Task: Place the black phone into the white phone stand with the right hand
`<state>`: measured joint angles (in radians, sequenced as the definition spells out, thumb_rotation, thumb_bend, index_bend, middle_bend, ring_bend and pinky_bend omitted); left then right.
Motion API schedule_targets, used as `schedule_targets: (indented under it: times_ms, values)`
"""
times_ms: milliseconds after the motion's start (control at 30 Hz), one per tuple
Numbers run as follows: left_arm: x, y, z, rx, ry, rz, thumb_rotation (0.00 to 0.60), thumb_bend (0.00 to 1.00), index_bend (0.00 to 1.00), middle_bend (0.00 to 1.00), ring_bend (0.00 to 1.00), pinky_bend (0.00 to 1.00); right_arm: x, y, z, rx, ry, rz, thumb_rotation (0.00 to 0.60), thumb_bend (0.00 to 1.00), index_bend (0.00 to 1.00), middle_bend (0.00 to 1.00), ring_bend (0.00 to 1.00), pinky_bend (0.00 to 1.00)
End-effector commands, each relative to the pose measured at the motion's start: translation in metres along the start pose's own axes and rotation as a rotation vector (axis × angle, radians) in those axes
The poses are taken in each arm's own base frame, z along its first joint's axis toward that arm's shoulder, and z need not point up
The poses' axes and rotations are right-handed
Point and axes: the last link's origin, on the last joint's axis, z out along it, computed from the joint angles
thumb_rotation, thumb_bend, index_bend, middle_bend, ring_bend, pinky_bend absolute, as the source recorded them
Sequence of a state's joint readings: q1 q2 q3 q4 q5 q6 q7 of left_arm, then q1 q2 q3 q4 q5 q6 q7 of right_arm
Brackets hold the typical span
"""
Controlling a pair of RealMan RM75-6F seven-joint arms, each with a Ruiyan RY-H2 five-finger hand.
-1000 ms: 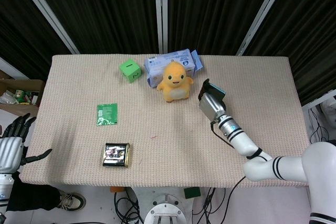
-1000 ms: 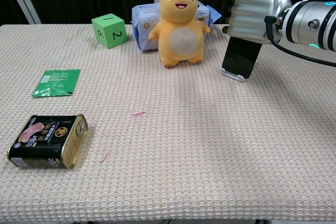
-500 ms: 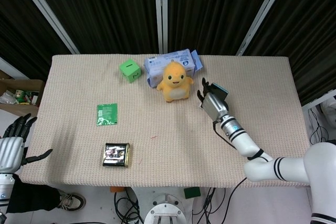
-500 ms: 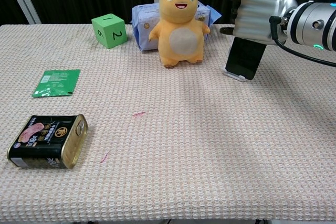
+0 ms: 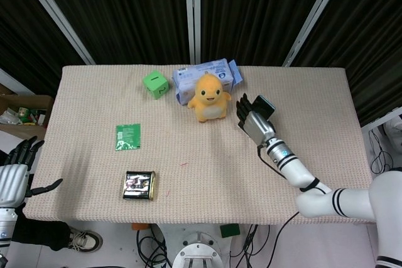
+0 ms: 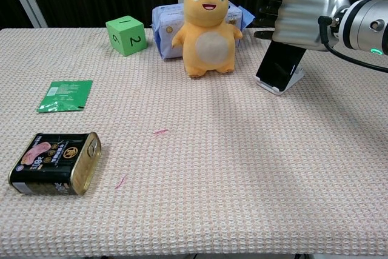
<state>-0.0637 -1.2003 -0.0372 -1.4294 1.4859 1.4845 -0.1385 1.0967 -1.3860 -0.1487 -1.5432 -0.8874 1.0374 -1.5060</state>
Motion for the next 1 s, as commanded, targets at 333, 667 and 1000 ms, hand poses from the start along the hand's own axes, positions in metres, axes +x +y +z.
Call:
schedule_targets:
  times_ms: [333,667,1000]
  values:
    - [0.001,0.000,-0.001,0.004,0.003,0.002,0.401,0.07,0.12,0.04,0.02,0.14,0.010,0.043,-0.077,-0.163,0.179,0.347,0.600,0.30,0.00,0.00,0.00,0.00]
    - [0.003,0.004,-0.001,-0.002,0.013,0.018,0.401,0.07,0.11,0.04,0.02,0.14,-0.094,0.012,-0.215,-0.360,0.005,1.062,0.600,0.24,0.00,0.00,0.00,0.00]
    - [0.002,0.012,0.002,-0.020,0.007,0.036,0.396,0.07,0.11,0.04,0.02,0.14,-0.145,-0.038,-0.274,-0.578,0.032,1.269,0.600,0.23,0.00,0.00,0.00,0.00]
